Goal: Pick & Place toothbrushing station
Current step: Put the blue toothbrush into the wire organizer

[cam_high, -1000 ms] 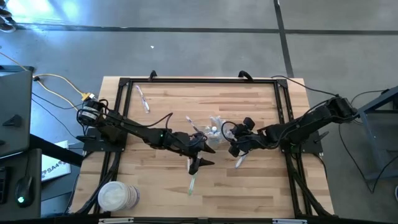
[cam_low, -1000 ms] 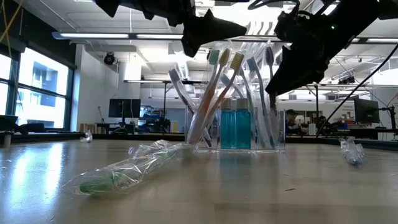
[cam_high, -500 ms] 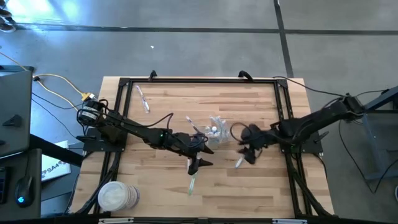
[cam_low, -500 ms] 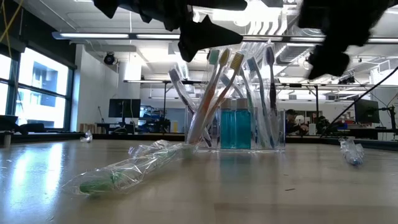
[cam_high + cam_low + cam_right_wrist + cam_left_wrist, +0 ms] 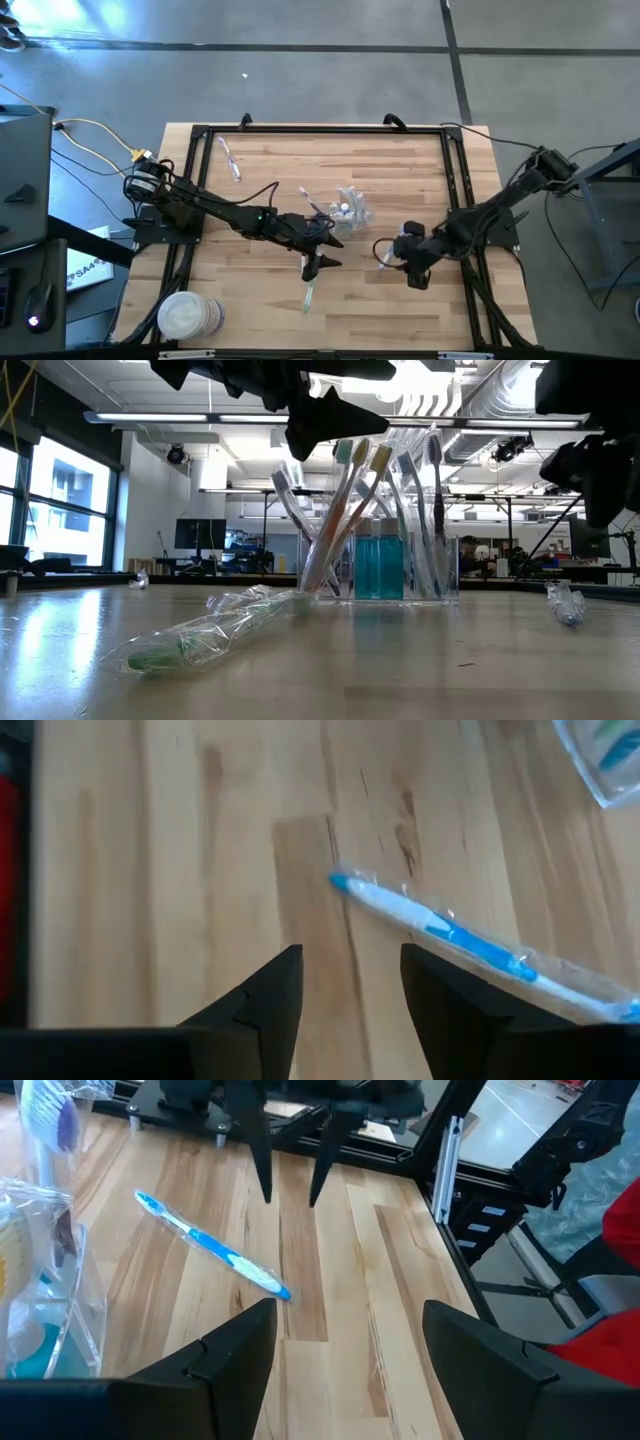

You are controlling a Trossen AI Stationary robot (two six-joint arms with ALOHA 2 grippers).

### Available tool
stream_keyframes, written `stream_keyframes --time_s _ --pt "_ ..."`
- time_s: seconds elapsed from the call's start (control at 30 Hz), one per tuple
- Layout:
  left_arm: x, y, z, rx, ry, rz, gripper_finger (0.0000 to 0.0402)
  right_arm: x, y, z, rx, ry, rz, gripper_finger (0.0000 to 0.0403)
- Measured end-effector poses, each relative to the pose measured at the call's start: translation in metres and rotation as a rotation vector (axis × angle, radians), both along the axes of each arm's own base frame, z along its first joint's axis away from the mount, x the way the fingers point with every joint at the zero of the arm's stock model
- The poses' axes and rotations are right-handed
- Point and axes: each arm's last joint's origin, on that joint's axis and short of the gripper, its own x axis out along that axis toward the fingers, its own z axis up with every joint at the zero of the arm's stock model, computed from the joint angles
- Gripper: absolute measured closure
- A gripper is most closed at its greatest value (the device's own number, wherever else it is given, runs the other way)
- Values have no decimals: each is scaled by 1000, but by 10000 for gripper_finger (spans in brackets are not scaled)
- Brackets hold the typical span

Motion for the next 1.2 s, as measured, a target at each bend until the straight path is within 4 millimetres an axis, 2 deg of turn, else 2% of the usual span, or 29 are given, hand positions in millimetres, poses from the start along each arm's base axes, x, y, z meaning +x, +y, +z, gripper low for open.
stream_keyframes --time_s 0.13,0.43,0.7,0.97,1.2 --pt "0 0 0 0 0 0 153 4 3 -10 -94 21 108 241" --pt "0 1 0 4 0 -1 153 22 -15 -34 -272 89 75 241" --pt "-1 1 -4 16 44 4 153 30 -20 -54 -293 193 130 241" --pt "-2 1 -5 20 54 8 153 30 -18 -56 -245 219 150 242" --pt "-2 1 -5 21 56 8 153 32 -17 -59 -236 183 147 259"
